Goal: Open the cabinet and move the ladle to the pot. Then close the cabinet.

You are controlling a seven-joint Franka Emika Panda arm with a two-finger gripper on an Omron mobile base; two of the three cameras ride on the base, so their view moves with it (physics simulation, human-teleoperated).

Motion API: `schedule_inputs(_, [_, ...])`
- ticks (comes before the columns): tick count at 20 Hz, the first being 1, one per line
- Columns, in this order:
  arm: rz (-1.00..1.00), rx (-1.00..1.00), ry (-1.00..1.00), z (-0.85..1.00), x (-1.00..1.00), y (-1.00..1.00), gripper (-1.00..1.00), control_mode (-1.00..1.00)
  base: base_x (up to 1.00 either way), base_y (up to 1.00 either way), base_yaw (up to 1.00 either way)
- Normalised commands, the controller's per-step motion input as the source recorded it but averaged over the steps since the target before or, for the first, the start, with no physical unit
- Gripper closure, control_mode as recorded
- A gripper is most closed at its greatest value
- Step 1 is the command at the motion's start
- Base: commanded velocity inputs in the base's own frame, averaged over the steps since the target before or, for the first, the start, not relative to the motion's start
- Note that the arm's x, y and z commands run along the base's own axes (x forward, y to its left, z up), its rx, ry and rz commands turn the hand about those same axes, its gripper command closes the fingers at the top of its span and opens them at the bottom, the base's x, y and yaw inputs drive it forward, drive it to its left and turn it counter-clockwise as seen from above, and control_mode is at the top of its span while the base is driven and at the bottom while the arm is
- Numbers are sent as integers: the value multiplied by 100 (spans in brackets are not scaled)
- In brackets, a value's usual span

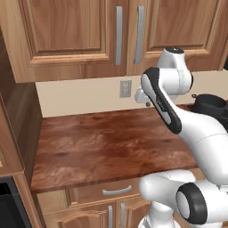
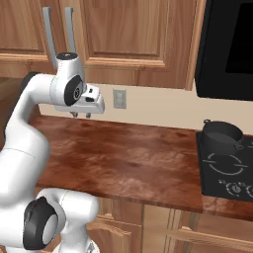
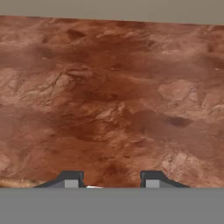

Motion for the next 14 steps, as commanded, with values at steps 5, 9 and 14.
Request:
schedule_inputs(5, [0, 0, -5, 0, -14, 0, -100, -100, 0, 0, 0])
schedule_inputs(9, [0, -3, -34, 2, -44, 6, -100, -100, 0, 0, 0])
schedule_inputs(14, [0, -6, -44, 27, -35, 18, -100, -100, 0, 0, 0])
